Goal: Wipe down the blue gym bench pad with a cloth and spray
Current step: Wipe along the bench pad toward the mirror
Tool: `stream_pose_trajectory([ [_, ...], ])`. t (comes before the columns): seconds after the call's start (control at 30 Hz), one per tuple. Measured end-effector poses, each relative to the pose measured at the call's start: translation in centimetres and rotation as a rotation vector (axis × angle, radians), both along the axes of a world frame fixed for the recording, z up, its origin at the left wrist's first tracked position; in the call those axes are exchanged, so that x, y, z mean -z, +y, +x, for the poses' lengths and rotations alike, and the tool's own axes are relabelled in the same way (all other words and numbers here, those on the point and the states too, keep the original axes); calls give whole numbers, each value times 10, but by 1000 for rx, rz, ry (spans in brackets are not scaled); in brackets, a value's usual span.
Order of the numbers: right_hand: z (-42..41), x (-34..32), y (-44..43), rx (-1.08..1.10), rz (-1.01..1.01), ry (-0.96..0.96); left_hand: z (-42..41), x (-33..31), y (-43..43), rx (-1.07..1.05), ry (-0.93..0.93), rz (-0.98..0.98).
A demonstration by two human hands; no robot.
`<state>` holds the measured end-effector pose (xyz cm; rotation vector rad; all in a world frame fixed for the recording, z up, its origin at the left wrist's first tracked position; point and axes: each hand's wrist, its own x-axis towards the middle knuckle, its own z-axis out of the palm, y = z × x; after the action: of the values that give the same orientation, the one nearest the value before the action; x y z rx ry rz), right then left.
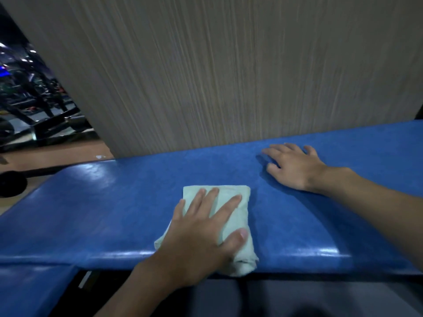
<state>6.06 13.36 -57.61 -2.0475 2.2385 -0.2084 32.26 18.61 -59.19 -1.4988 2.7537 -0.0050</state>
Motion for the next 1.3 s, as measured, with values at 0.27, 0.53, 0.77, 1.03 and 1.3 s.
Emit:
stream_pose_trajectory([
  [0.27, 3, 12, -1, -23, 36, 35, -23, 0, -105, -53, 74, 92],
  [0.53, 2, 15, -4, -15, 20, 32, -56, -3, -214, -136, 119, 76],
  [0.77, 3, 13, -3, -9, 22, 20, -32, 0, -163, -68, 118, 107],
  [1.03, 22, -5, -10, -37, -51, 94, 27, -1, -26, 9, 76, 22],
  [1.3, 54, 11, -26, -97, 49, -5, 22, -2, -74, -64, 80, 109],
])
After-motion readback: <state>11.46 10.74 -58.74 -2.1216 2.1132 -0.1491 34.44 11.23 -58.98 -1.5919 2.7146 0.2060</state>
